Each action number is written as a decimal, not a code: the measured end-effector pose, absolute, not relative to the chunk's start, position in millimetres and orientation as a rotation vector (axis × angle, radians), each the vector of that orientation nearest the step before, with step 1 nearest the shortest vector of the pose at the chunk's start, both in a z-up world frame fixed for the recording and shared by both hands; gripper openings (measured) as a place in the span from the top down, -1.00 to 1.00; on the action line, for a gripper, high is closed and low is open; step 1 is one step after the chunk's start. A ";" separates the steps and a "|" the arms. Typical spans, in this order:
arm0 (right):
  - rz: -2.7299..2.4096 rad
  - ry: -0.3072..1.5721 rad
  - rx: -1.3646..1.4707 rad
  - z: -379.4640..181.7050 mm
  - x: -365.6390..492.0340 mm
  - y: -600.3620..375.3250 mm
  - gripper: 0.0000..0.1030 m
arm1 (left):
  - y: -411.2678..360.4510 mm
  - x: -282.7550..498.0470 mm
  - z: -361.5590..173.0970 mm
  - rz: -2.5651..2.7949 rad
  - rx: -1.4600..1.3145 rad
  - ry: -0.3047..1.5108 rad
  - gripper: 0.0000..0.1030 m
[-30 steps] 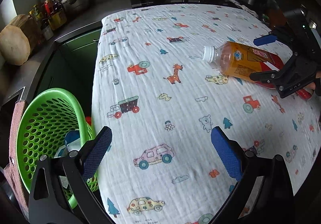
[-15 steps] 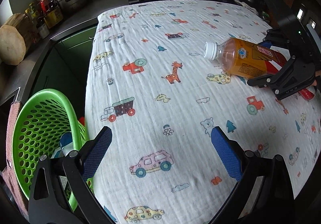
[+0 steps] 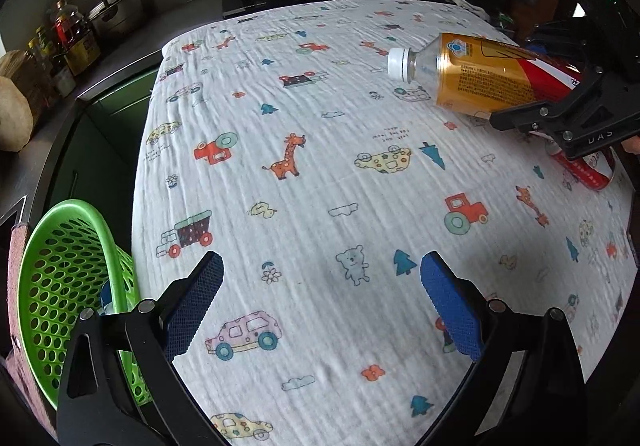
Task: Collect trash
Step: 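Grasp the red Coca-Cola can with the left tool while the right tool holds the bottle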
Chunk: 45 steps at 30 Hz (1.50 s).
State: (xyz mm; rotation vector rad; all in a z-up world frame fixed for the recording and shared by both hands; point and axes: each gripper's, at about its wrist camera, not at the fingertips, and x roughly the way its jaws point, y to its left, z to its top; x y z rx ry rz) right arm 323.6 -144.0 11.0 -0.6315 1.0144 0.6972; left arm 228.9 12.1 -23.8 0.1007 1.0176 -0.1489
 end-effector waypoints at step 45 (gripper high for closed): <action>0.304 1.117 -0.290 12.6 301.7 -438.9 -0.39 | -307.4 271.1 -23.6 -1.224 1.066 0.711 -0.90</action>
